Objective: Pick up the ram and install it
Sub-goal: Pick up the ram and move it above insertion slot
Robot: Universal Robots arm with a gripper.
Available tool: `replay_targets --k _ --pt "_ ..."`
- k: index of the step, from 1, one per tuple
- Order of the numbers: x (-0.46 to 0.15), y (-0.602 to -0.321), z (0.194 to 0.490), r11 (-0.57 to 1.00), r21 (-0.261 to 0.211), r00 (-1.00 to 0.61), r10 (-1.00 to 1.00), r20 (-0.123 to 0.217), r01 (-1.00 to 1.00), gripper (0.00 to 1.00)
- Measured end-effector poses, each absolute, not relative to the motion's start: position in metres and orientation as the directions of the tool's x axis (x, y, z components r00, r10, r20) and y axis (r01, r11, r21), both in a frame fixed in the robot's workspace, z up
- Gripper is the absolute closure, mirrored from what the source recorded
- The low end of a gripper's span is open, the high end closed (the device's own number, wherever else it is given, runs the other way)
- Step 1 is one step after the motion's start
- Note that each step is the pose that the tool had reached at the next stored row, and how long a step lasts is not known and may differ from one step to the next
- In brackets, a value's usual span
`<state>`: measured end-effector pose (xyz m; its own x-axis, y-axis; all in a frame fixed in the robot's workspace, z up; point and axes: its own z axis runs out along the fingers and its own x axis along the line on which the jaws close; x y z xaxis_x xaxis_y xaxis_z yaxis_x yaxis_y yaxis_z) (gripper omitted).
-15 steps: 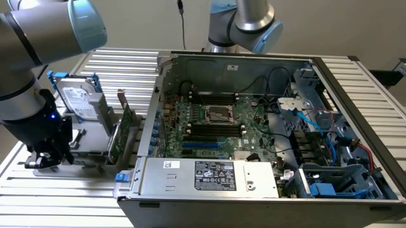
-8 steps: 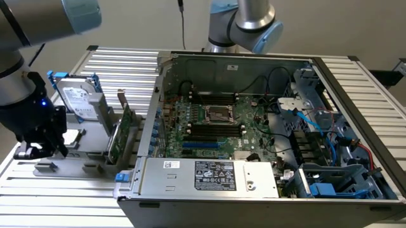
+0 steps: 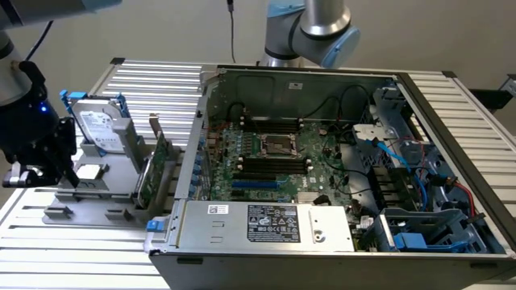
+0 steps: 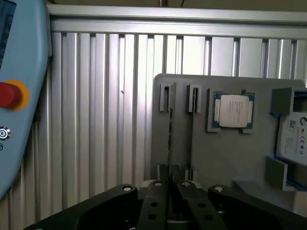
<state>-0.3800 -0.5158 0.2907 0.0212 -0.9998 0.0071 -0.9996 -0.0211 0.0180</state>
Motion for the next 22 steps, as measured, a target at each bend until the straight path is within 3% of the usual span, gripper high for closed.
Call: replay_targets --k 7,14,22 --pt "-0.357 -0.516 0.320 -0.029 0.029 0.029 -1.000 0.007 -0.999 0.86" --pt "-0.333 -0.516 0.327 -0.034 0.029 0.034 -0.999 0.007 -0.999 0.86" --pt "-0.304 -0.516 0.363 -0.037 0.040 0.037 -0.999 0.006 -0.999 0.86"
